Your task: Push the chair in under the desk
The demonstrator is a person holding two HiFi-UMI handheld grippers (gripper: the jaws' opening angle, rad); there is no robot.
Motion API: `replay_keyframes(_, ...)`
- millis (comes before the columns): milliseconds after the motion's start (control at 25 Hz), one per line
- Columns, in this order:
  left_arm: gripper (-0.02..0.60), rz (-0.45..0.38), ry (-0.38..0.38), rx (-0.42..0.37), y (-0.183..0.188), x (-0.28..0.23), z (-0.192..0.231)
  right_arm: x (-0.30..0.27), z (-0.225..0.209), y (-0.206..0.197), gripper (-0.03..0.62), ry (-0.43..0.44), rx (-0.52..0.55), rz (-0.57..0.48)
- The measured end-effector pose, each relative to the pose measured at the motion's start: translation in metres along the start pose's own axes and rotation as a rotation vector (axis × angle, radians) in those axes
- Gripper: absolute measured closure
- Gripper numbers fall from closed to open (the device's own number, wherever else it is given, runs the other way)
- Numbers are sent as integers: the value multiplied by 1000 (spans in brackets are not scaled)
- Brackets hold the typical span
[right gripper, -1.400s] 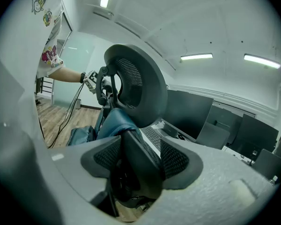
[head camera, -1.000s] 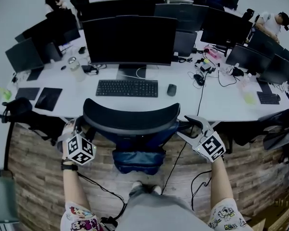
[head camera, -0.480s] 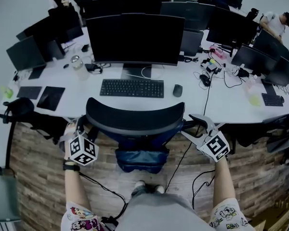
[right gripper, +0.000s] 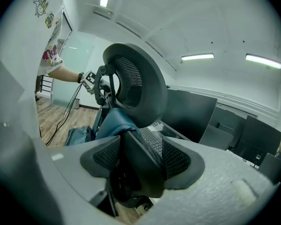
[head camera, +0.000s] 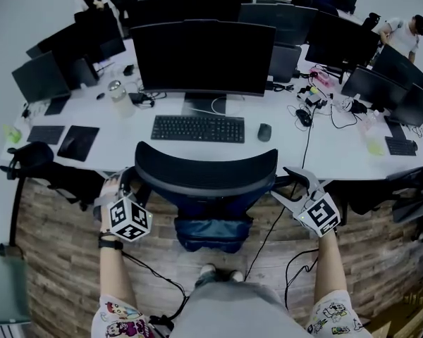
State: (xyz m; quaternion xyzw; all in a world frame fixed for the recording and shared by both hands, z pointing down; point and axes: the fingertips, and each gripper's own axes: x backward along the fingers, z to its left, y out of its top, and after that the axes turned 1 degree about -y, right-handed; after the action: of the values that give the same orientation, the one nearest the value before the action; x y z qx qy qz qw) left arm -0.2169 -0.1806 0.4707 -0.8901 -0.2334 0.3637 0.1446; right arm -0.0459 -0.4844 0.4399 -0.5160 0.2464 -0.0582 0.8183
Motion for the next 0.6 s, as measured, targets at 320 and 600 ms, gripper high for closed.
replay_keyframes(320, 351, -1, 2, -35, 0, -1, -3, 0, 0, -1, 310, -60, 20, 53)
replay_keyframes(600, 314, 38, -3, -82, -5, 3, -7, 3, 5, 1, 296, -130, 54, 105)
